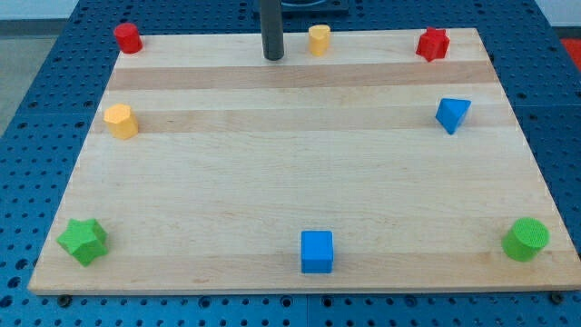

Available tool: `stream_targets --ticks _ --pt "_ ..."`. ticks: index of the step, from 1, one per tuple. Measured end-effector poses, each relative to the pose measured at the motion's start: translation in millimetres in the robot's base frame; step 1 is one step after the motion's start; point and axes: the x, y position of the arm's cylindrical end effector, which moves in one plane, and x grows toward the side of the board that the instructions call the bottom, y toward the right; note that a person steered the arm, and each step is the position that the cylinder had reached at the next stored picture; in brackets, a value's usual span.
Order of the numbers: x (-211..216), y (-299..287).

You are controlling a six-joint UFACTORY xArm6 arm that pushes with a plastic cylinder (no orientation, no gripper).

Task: Place the yellow heart at the center of the board

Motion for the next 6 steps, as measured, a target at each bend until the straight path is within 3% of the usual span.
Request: stream_targets --ticks 2,6 --pt "-25.5 1.2" --pt "-26.7 40.7"
